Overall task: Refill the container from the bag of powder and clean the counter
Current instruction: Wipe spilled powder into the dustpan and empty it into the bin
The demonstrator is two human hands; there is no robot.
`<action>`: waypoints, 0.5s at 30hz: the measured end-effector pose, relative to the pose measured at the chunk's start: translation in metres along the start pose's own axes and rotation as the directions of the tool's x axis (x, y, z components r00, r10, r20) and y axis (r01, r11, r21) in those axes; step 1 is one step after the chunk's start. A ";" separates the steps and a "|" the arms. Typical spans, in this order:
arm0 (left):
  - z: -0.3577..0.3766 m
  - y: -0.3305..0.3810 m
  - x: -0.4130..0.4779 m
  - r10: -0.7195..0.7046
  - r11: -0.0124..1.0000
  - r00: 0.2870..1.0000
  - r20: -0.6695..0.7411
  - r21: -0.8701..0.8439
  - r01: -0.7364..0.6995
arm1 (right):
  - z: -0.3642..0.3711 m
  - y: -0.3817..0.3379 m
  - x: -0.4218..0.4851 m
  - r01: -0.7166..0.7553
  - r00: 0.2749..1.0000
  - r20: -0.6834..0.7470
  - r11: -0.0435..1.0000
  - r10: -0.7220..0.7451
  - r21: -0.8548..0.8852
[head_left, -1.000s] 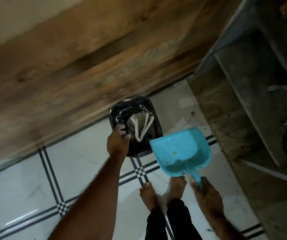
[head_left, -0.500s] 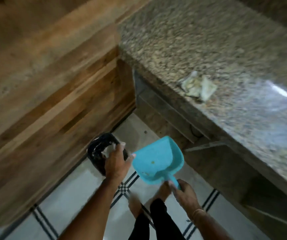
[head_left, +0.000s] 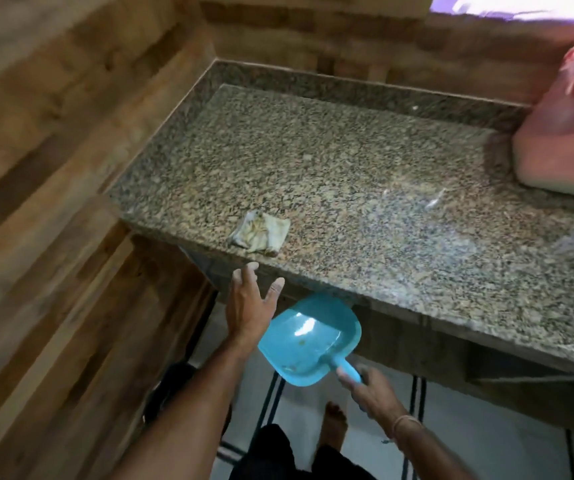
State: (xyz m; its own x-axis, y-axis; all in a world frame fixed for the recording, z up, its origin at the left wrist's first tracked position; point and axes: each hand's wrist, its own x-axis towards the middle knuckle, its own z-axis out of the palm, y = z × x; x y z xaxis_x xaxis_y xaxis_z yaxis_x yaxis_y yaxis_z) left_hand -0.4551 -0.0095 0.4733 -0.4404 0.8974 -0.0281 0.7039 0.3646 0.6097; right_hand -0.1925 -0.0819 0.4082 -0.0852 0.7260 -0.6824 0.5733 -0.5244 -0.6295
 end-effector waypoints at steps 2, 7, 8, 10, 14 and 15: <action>0.002 0.007 0.026 0.070 0.988 0.997 -0.043 0.144 -0.063 | -0.006 0.000 0.002 0.007 1.000 -0.013 1.000 -0.006 0.005; 0.004 0.021 0.103 0.223 0.898 0.974 0.045 0.379 -0.223 | -0.011 0.002 -0.002 -0.015 0.998 -0.054 0.999 0.017 0.035; 0.007 0.020 0.116 0.202 0.884 0.971 0.127 0.403 -0.237 | -0.011 0.003 -0.002 -0.028 0.997 -0.069 0.999 0.030 0.029; 0.017 0.014 0.133 0.183 0.850 0.953 0.243 0.448 -0.278 | -0.009 0.005 -0.006 -0.065 0.993 -0.100 0.997 0.069 0.038; 0.038 0.009 0.145 0.287 0.791 0.917 0.276 0.472 -0.389 | 0.005 0.010 -0.010 -0.128 0.973 -0.175 0.983 0.150 0.130; 0.042 0.013 0.142 0.300 0.791 0.915 0.270 0.466 -0.397 | 0.009 0.009 -0.013 -0.149 0.966 -0.185 0.975 0.179 0.165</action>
State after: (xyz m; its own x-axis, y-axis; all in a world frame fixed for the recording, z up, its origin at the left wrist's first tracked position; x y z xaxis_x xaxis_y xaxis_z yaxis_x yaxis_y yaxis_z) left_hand -0.4856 0.1332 0.4442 -0.0413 0.9975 -0.0573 0.9911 0.0481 0.1242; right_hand -0.1934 -0.0996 0.4080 0.1715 0.6901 -0.7031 0.4375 -0.6928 -0.5733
